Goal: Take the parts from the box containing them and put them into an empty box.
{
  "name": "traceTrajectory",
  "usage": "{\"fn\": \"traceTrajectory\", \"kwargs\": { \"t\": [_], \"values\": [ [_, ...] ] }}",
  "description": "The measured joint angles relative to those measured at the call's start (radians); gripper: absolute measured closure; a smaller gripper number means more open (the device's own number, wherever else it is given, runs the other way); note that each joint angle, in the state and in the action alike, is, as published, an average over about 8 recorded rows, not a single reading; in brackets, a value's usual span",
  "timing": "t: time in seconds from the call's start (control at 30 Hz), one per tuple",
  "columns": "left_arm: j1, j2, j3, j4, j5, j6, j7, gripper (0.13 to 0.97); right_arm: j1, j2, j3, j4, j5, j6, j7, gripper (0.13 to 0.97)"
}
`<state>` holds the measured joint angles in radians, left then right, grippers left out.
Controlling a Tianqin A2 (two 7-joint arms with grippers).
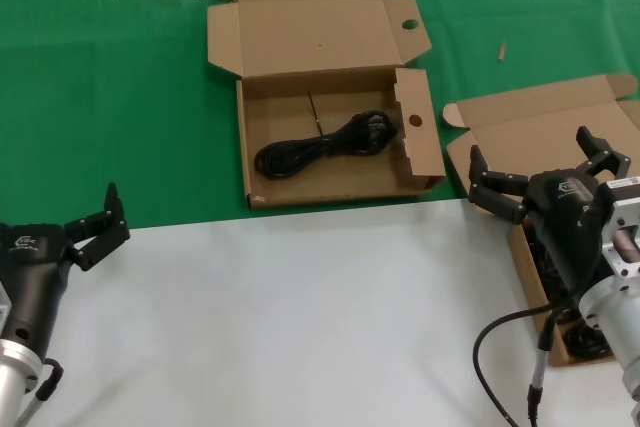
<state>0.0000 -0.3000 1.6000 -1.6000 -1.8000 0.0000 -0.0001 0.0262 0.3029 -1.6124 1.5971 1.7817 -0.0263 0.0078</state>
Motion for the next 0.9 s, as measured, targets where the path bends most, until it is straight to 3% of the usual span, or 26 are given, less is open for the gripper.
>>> {"fn": "traceTrajectory", "kwargs": {
  "t": [0.9],
  "values": [
    [0.000, 0.000, 0.000, 0.000, 0.000, 0.000, 0.000, 0.132, 0.000, 0.000, 0.000, 0.000, 0.000, 0.000, 0.000, 0.129]
  ]
}}
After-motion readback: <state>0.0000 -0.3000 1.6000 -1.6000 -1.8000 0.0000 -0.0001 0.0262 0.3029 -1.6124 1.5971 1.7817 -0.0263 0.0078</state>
